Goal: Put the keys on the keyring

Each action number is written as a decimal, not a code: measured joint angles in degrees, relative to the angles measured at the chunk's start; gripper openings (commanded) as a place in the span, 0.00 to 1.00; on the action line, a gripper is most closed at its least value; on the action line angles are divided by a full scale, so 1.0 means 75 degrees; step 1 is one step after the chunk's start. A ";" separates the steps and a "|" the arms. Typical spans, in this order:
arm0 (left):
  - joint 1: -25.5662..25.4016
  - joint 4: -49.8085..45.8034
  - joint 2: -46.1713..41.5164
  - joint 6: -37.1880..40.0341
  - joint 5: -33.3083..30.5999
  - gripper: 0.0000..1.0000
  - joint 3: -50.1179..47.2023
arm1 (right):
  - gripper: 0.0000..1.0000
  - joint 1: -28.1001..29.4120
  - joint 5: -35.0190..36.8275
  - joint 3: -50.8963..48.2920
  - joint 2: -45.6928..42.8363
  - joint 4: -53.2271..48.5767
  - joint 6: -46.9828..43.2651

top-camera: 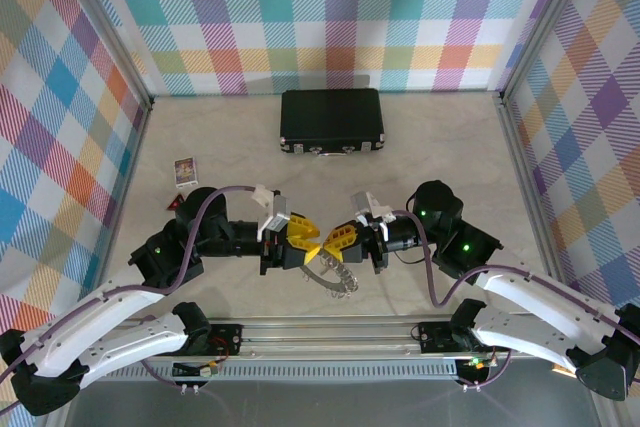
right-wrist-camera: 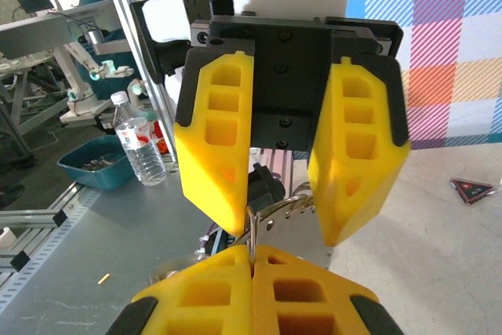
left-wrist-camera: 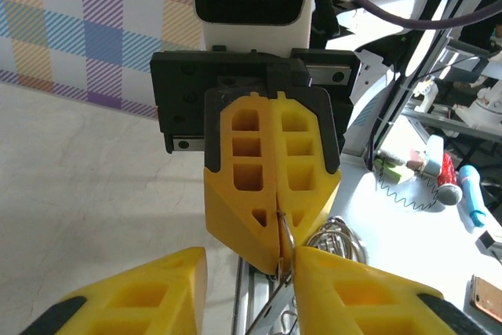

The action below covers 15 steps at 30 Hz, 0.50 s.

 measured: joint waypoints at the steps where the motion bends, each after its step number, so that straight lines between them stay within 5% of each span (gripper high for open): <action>1: -0.0006 0.0000 0.0015 0.0020 0.0003 0.27 0.0015 | 0.00 0.0000 0.0020 -0.0003 0.0000 0.0000 0.0000; 10: -0.0041 0.0006 0.0041 0.0117 0.0221 0.16 0.0026 | 0.00 0.0000 0.0044 -0.0003 0.0000 -0.0003 0.0003; 15: -0.0047 0.0009 0.0111 0.0117 0.0289 0.18 0.0026 | 0.00 -0.0003 0.0023 -0.0003 0.0000 -0.0020 0.0000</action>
